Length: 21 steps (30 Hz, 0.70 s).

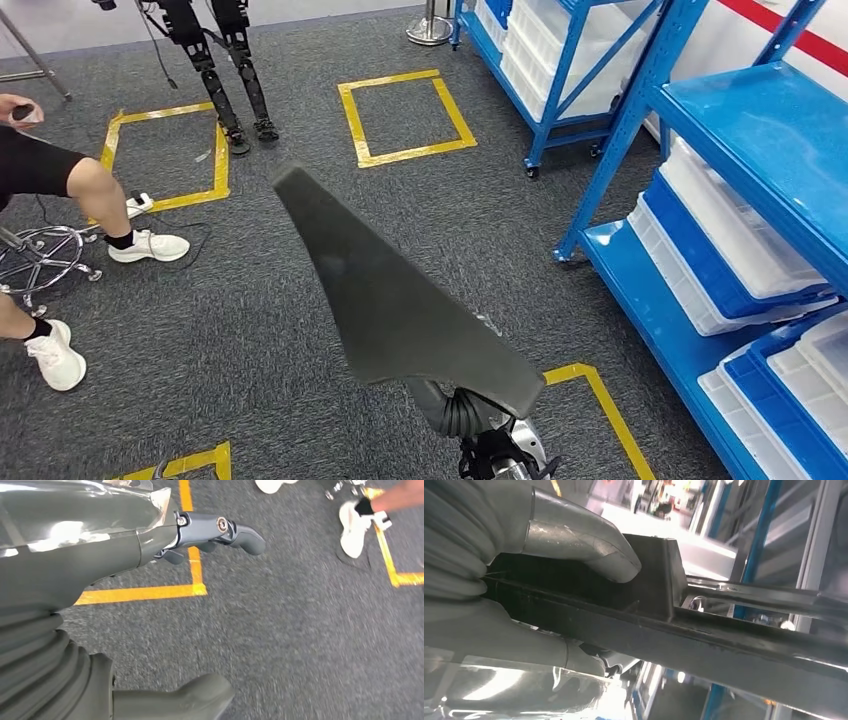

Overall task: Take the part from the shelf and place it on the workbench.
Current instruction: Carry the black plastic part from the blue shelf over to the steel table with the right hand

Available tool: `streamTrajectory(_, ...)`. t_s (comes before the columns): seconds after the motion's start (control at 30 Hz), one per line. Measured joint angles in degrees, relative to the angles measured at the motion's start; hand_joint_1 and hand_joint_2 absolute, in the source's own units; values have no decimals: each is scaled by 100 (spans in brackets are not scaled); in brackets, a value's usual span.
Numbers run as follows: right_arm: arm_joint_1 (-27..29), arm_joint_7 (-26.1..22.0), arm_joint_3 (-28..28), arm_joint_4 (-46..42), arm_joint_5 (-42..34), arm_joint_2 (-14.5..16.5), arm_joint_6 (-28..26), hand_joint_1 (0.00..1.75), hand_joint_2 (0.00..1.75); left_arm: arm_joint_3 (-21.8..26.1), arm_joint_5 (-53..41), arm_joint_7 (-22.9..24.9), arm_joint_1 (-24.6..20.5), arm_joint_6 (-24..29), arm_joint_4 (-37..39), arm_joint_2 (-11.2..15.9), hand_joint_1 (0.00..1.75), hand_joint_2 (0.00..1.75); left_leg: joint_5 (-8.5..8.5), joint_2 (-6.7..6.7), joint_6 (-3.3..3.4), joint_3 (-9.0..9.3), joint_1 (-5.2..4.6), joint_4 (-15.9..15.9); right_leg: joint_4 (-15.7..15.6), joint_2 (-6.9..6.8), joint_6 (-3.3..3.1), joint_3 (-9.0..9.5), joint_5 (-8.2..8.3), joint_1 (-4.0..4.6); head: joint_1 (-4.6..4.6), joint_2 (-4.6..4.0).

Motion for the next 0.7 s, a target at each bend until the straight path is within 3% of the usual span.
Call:
streamTrajectory(0.03,1,1,0,10,-2,1,11,175,175,1,1,0,10,12,1,0,0,175,0,-78,-2,3,1,3,-24,15,40,-10,60,-12,2,-1)
streamTrajectory(0.07,-2,1,1,15,-2,3,17,175,175,1,1,0,18,23,1,0,0,175,-1,-157,-6,10,3,6,-253,43,94,81,199,-30,1,0)
streamTrajectory(0.13,-10,1,1,21,-3,6,22,175,175,1,1,0,22,38,1,0,0,175,-7,-308,-43,11,-6,26,-1008,239,189,404,532,-86,9,0)
streamTrajectory(0.2,-13,3,2,26,-8,18,35,175,175,3,11,-1,30,42,-2,0,0,175,-9,-428,-113,-17,-20,44,-1456,404,163,596,708,-119,5,0)
streamTrajectory(0.27,-21,12,1,31,-17,42,55,175,175,6,27,0,65,37,-3,2,0,175,4,-523,-187,-52,2,45,-1507,359,57,623,748,-109,-3,0)
streamTrajectory(0.3,-29,17,-1,33,-21,57,62,175,175,8,30,0,87,33,-3,6,0,175,-6,-505,-213,-70,18,66,-1515,311,22,629,759,-113,-1,0)
streamTrajectory(0.37,-37,25,-7,32,-21,82,62,175,175,8,23,0,104,22,-3,11,0,175,-165,-249,-258,-192,27,319,-1533,195,-67,647,769,-130,-33,-1)
streamTrajectory(0.43,-16,30,-21,31,-18,80,43,175,175,5,17,0,86,-21,-8,9,0,175,-486,72,-299,-498,30,947,-1536,54,-139,655,755,-95,-77,0)
streamTrajectory(0.5,22,32,-37,30,-14,47,18,175,175,2,17,0,83,-75,-26,8,0,175,-671,177,-324,-779,48,1496,-1535,-94,-170,657,739,-58,-86,0)
streamTrajectory(0.53,36,33,-42,30,-13,27,11,175,175,2,19,0,90,-91,-37,7,0,175,-628,205,-328,-796,53,1523,-1535,-161,-177,659,732,-48,-87,-1)
streamTrajectory(0.57,44,33,-45,30,-13,12,9,175,175,2,21,0,95,-98,-45,7,0,175,-498,239,-322,-704,55,1346,-1535,-220,-180,664,725,-43,-87,-1)
streamTrajectory(0.63,49,34,-56,27,-10,-2,8,175,175,3,22,0,87,-101,-68,7,0,175,-191,431,-284,-325,29,650,-1534,-322,-166,685,706,-23,-90,-1)
streamTrajectory(0.7,50,34,-69,22,-7,-8,7,175,175,2,22,0,60,-103,-93,5,0,175,-76,582,-224,-85,-24,195,-1531,-415,-121,701,678,16,-81,0)
